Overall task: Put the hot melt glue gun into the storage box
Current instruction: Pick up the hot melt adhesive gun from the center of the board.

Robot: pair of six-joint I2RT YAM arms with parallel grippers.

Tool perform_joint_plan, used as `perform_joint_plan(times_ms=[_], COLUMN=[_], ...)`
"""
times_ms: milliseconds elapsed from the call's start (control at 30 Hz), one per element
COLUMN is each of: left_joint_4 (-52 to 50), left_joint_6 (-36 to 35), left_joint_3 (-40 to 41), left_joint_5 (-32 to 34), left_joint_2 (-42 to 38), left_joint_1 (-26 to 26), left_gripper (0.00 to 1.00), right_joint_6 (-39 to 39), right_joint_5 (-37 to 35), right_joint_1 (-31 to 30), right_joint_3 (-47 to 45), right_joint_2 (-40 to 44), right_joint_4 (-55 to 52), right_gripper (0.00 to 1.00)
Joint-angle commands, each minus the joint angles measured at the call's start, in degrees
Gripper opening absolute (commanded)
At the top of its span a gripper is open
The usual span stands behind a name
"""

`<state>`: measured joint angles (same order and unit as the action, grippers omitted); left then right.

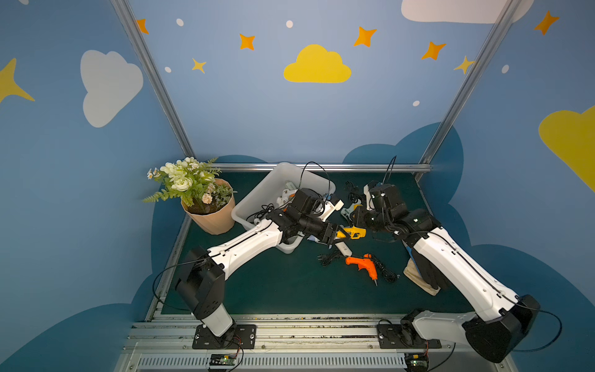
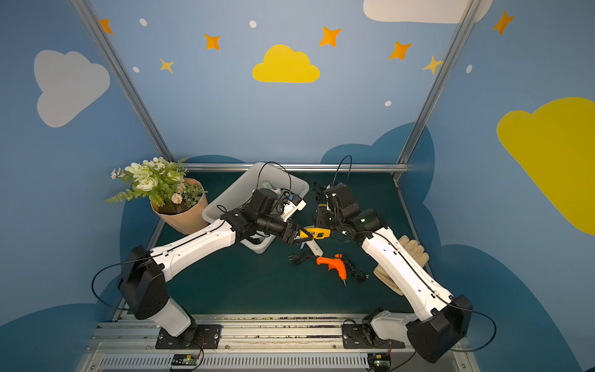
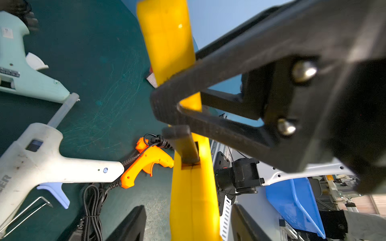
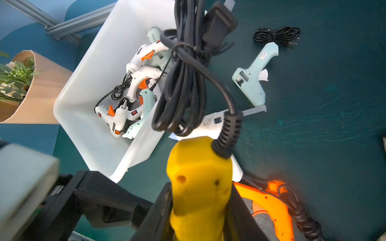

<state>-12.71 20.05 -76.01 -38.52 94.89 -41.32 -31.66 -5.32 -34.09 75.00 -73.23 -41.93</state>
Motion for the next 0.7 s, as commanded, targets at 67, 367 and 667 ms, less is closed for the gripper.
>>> perform_joint_plan(times_ms=[67,367,667], left_joint_4=[3.1,3.2,5.6], left_joint_6=[2.7,5.0,9.0], left_joint_3=[-1.2,-0.9,2.1], left_joint_5=[-1.7,0.2,4.3], left_joint_2=[0.6,0.2,-4.3], left_joint_1=[-0.3,-0.2,1.3], left_gripper=[0.53,0.15,0.03], right_joint_6=[0.4,0.4,0.1], right_joint_5=[-0.6,-1.6,-3.5], right_joint_1=[-0.7,-1.2,-1.3], right_joint_3=[0.3,0.1,-0.8], right_joint_2=[1.6,1.8,3.7], right_joint_4=[2.6,2.5,3.0], right_gripper=[0.08,0.14,0.58])
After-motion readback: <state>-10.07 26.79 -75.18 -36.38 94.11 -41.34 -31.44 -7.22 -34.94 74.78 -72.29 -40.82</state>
